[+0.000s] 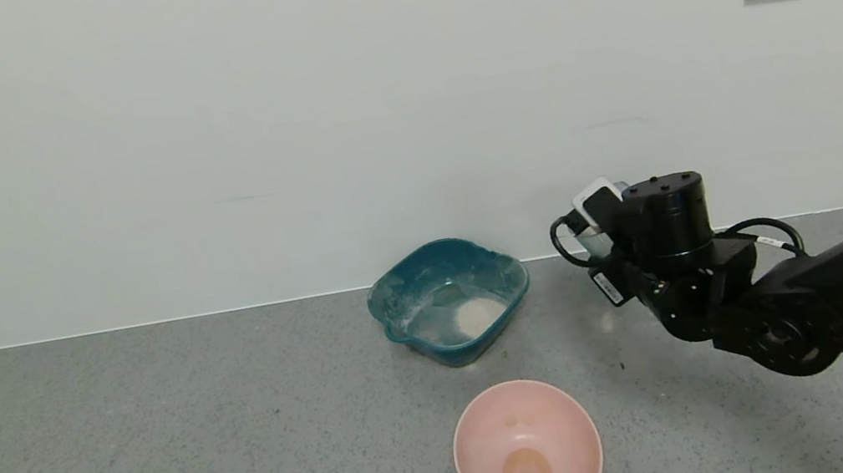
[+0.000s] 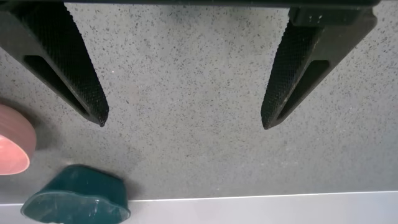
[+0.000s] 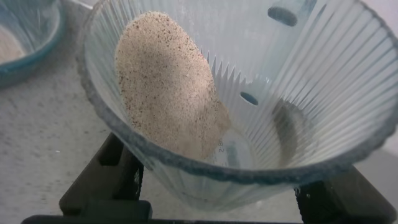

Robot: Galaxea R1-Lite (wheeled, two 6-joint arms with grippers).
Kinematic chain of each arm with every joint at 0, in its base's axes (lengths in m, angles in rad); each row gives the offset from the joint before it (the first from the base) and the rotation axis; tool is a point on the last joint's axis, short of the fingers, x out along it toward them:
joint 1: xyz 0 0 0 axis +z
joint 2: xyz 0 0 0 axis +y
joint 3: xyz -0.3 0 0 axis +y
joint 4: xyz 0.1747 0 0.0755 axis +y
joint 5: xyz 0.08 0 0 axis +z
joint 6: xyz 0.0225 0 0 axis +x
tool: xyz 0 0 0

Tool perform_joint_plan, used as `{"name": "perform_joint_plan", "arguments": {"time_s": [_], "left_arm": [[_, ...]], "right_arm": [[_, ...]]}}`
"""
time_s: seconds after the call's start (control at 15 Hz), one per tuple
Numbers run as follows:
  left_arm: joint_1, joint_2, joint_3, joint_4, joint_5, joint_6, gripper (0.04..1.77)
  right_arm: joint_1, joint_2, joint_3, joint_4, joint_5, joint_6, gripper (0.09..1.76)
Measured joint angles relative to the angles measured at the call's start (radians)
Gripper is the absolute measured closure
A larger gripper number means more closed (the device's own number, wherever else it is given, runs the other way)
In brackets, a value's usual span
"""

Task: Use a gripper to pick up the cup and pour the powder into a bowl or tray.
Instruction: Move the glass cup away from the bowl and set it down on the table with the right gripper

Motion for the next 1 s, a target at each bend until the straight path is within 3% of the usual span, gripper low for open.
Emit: {"name": "perform_joint_plan", "arguments": {"time_s": [0.2, 0.33, 0.67, 1.0], "left_arm": [[0.0, 0.0, 0.0, 0.0, 0.0, 0.0, 0.05], [0.0, 0.0, 0.0, 0.0, 0.0, 0.0, 0.05], [0.0, 0.0, 0.0, 0.0, 0.0, 0.0, 0.05], [0.0, 0.0, 0.0, 0.0, 0.0, 0.0, 0.05]], "right_arm": [[0.013, -0.075, 0.123, -0.017, 0.013, 0.273, 0.51], [0.016, -0.109, 0.2, -0.076, 0.022, 0.371, 0.51], [-0.014, -0.128, 0.351, -0.299, 0.139, 0.45, 0.51], [-0.093, -0.037, 0.367, -0.424, 0.156, 0.449, 0.51]]}}
